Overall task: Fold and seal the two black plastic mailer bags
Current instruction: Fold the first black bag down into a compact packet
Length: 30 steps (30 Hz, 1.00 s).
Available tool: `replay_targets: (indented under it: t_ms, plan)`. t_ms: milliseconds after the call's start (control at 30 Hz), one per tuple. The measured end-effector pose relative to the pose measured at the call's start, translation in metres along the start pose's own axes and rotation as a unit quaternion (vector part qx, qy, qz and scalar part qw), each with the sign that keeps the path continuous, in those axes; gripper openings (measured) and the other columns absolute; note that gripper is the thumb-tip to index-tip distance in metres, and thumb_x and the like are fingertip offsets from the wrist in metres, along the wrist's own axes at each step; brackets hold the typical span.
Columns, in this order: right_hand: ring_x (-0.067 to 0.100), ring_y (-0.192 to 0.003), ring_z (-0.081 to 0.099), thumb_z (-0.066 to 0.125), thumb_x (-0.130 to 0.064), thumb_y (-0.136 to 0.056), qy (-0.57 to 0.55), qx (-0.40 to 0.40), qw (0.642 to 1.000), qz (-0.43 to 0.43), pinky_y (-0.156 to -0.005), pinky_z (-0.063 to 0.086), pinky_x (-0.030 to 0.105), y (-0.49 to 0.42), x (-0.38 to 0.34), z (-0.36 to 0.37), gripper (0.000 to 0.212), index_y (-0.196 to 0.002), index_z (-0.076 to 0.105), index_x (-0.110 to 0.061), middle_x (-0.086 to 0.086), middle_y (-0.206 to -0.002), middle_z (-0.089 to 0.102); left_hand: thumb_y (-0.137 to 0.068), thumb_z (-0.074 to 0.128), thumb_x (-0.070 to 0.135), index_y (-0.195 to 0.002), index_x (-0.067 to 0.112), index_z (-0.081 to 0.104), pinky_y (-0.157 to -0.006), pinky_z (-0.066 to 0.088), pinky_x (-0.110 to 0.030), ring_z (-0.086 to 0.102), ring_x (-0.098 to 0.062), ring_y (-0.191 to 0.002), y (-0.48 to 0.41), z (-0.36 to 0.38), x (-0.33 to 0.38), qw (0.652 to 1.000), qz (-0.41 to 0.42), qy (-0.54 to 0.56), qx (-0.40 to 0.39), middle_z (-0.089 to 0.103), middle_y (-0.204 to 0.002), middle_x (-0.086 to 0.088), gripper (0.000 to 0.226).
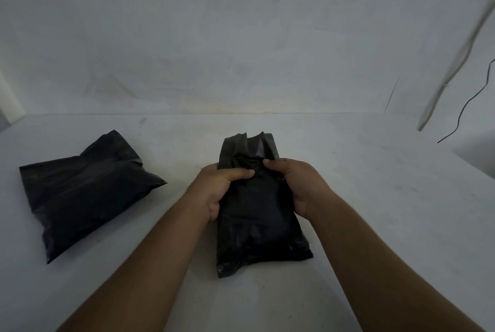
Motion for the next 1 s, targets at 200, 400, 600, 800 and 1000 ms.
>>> replay_targets:
  t_ms: [200,400,600,800,1000]
  plan:
    - [0.037,-0.108,0.069,0.076,-0.024,-0.084,-0.002,-0.051,0.998,0.029,-0.099,0.053,0.048,0.002,0.005,-0.002,0.042,-0.116,0.070,0.003,0.022,-0.113,0.072,-0.073,0.086,0.027,-0.098,0.007,0.077,-0.085,0.059,-0.045,0.075,-0.033,-0.088,0.001,0.003,-0.001,0.999,0.028,-0.028,0.007,0.077,-0.093,-0.015,0.034]
    - [0.037,-0.091,0.073,0.074,-0.011,-0.083,0.010,-0.014,1.000,0.018,-0.080,0.060,0.044,-0.001,0.007,-0.002,0.031,-0.109,0.066,0.003,0.023,-0.102,0.074,-0.081,0.070,0.006,-0.100,0.005,0.074,-0.075,0.060,-0.040,0.073,-0.032,-0.081,-0.004,0.002,-0.001,0.998,0.033,-0.055,0.021,0.076,-0.093,-0.020,0.020]
    - [0.031,-0.079,0.075,0.073,-0.021,-0.088,0.039,0.023,0.999,-0.003,-0.065,0.061,0.035,0.000,0.004,0.000,0.029,-0.102,0.070,0.004,0.020,-0.093,0.076,-0.075,0.083,0.019,-0.107,0.007,0.075,-0.080,0.059,-0.040,0.074,-0.034,-0.092,-0.004,-0.001,0.000,1.000,0.001,-0.022,-0.016,0.076,-0.100,-0.017,0.036]
    - [0.022,-0.067,0.065,0.075,-0.031,-0.086,0.096,0.107,0.986,-0.087,-0.063,0.056,0.034,-0.001,0.000,0.001,0.030,-0.079,0.062,-0.005,0.015,-0.076,0.069,-0.075,0.083,0.028,-0.105,0.008,0.076,-0.083,0.059,-0.043,0.074,-0.033,-0.091,-0.009,-0.001,0.000,1.000,-0.001,-0.018,0.008,0.077,-0.097,-0.016,0.037]
    - [0.020,-0.070,0.063,0.070,-0.017,-0.090,0.047,0.128,0.987,-0.089,-0.065,0.056,0.032,-0.005,0.001,-0.008,0.013,-0.095,0.065,-0.006,0.011,-0.082,0.069,-0.073,0.082,0.008,-0.108,0.009,0.072,-0.079,0.060,-0.045,0.074,-0.035,-0.089,-0.012,-0.001,-0.002,0.999,0.016,-0.040,0.010,0.077,-0.095,-0.016,0.037]
Point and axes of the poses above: each hand's wrist, its own y-axis away from the middle knuckle, its own z-axis out of the palm, x = y × z, the point moved 3 cm from there along -y, towards the middle knuckle
